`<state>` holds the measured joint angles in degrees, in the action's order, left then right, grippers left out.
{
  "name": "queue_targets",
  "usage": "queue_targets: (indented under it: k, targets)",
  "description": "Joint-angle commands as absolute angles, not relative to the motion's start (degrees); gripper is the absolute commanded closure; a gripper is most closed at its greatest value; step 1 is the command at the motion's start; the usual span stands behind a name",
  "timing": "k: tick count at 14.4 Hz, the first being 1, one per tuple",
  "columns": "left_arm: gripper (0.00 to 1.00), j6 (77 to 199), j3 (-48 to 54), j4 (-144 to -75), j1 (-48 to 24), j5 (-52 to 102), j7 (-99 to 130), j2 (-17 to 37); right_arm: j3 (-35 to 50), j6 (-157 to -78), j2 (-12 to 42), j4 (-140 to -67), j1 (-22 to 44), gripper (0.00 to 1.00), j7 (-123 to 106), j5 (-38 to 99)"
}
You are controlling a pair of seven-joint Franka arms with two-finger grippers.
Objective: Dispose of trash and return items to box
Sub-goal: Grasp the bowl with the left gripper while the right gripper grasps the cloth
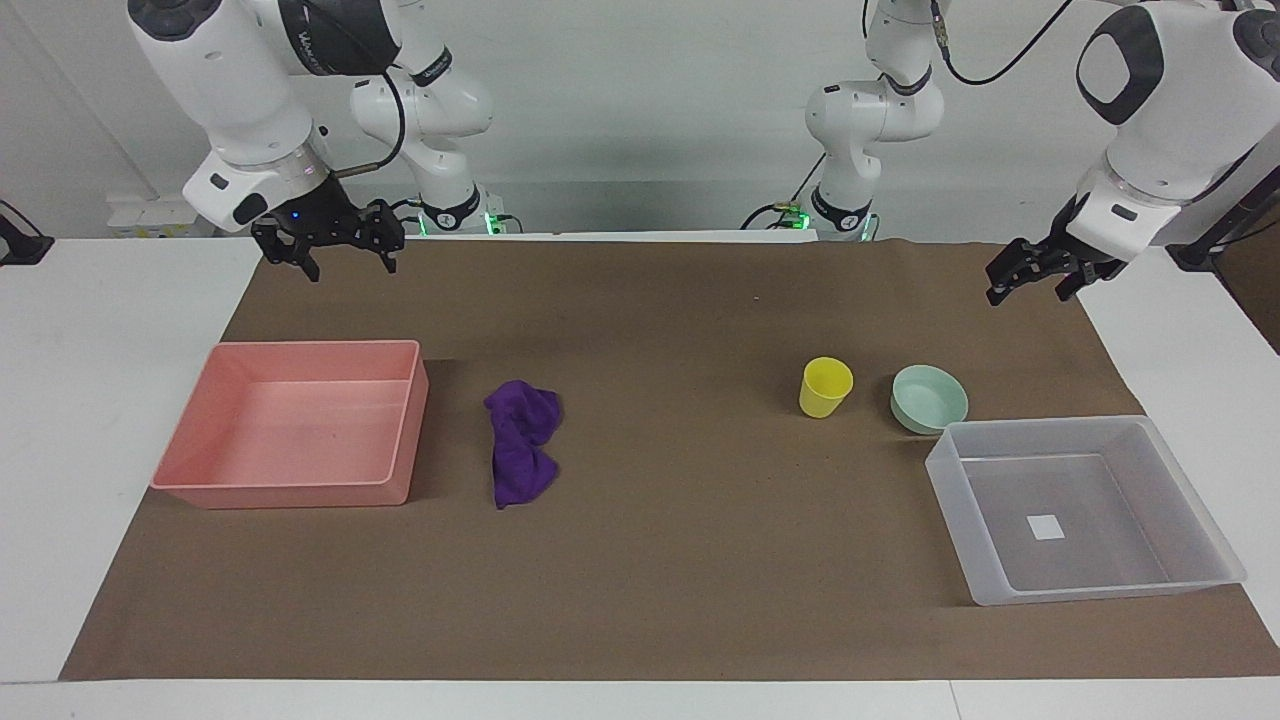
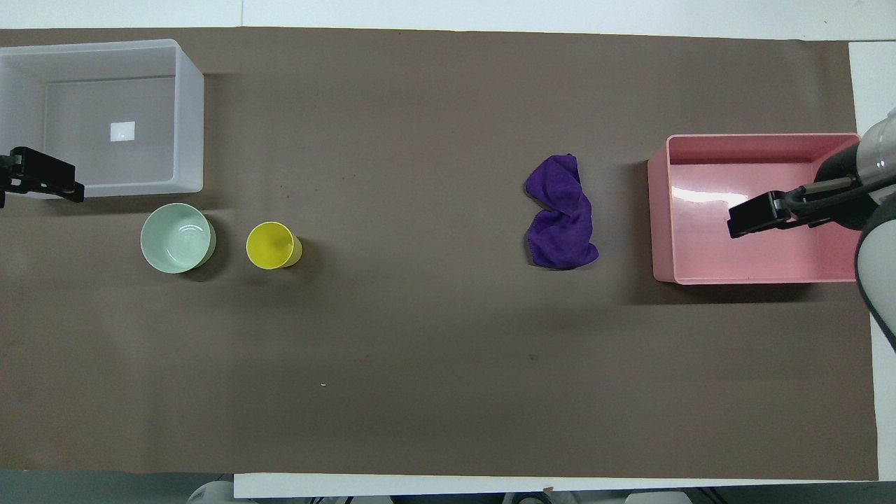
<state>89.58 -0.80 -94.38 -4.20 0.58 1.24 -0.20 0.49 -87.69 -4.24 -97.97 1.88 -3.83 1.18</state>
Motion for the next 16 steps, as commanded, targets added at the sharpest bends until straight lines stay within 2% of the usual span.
queue_targets:
  k: [1,3,5,7,11,13,14,15,16]
  targets:
    - [0.00,91.5,-1.1,-97.5,-4.8,0.9,0.2,-2.6,0.4,-88.9,-5.3,-99.7,1.8,0.01,-3.5,2.4]
    - [0.00,92.8,-1.1,-99.5,-4.2,0.9,0.5,-3.4,0.4,-89.3,-5.0,-99.7,2.0,0.01,-3.5,2.4]
    - [0.00,99.9,-1.2,-108.7,-3.5,0.9,1.1,-7.5,0.9,-92.1,-3.7,-100.9,2.1,0.01,-3.7,2.5]
    - [0.00,113.0,-1.2,-120.7,-2.3,0.9,3.7,-11.3,1.9,-99.0,-1.9,-104.1,5.3,0.01,-2.6,5.1]
    - [0.00,124.9,-1.1,-132.2,-2.3,0.9,4.2,-8.3,2.3,-110.9,6.9,-106.1,10.4,0.02,0.3,5.3]
    - [0.00,134.9,-1.1,-138.2,-2.6,0.9,3.8,-5.5,2.2,-122.3,8.0,-113.4,13.1,0.02,1.4,5.3]
    - [0.07,138.9,-1.1,-139.4,-2.6,0.9,4.0,-3.5,2.2,-126.6,8.8,-116.3,13.5,0.02,1.4,5.3]
    - [0.49,140.5,-1.1,-139.7,-2.9,0.9,4.8,-1.9,2.2,-128.8,10.5,-117.1,13.6,0.02,1.3,5.2]
    - [0.99,141.0,-1.1,-139.7,-3.1,0.9,4.8,-1.0,2.3,-129.8,12.3,-117.2,13.7,0.02,1.2,5.2]
